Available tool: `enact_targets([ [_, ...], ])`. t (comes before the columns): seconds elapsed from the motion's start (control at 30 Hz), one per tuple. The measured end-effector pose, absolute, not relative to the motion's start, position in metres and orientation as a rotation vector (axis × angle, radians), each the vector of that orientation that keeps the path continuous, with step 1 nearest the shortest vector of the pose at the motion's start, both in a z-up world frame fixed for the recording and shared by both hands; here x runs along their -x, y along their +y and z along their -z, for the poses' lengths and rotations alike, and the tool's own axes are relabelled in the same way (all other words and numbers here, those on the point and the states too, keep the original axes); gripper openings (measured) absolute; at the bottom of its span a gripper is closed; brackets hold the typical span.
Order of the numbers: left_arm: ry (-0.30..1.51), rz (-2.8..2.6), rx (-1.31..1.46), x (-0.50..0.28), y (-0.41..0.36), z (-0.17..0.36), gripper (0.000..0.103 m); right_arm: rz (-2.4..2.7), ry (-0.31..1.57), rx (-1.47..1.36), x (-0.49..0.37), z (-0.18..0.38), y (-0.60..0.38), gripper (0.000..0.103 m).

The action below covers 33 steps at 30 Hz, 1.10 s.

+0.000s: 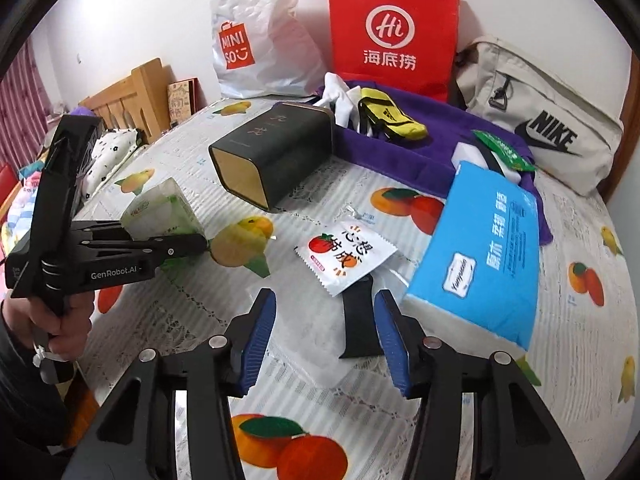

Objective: Organize soft objects
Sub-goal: 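Grasp the green-and-white wet-wipe pack with the left gripper while the right grasps the white snack packet, then lift the wet-wipe pack with the left gripper while the right lifts the white snack packet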

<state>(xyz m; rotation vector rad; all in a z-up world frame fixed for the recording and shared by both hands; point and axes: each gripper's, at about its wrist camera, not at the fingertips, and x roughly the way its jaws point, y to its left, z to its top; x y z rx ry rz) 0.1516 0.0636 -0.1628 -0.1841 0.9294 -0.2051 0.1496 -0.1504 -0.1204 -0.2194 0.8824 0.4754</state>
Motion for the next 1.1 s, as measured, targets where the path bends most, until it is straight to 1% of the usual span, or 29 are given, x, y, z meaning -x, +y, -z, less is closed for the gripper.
enact_targets([
  [0.3, 0.934, 0.210, 0.190, -0.153, 0.070, 0.161, 0.024, -0.463, 0.861, 0.432, -0.165, 0.130, -0.123, 0.051],
  [0.57, 0.940, 0.234, 0.232, -0.155, 0.077, 0.163, 0.024, -0.475, 0.926, 0.519, -0.189, 0.151, -0.102, 0.054],
  [0.63, 0.942, 0.241, 0.240, -0.155, 0.078, 0.163, 0.024, -0.478, 0.953, 0.535, -0.194, 0.159, -0.098, 0.058],
  [0.77, 0.944, 0.246, 0.237, -0.156, 0.078, 0.164, 0.025, -0.464, 0.970, 0.472, -0.204, 0.160, -0.099, 0.058],
  [0.83, 0.944, 0.246, 0.230, -0.156, 0.078, 0.164, 0.025, -0.439, 0.966, 0.483, -0.205, 0.160, -0.099, 0.046],
  [0.87, 0.944, 0.247, 0.228, -0.156, 0.078, 0.164, 0.025, -0.428, 0.963, 0.495, -0.205, 0.160, -0.098, 0.027],
  [0.93, 0.944, 0.245, 0.231, -0.156, 0.079, 0.164, 0.025, -0.434, 0.973, 0.473, -0.206, 0.157, -0.101, 0.026],
  [1.0, 0.942, 0.245, 0.229, -0.156, 0.078, 0.164, 0.025, -0.440, 0.970, 0.446, -0.205, 0.152, -0.105, 0.019],
  [1.1, 0.943, 0.245, 0.230, -0.157, 0.078, 0.164, 0.025, -0.470, 0.966, 0.381, -0.199, 0.138, -0.112, 0.015],
])
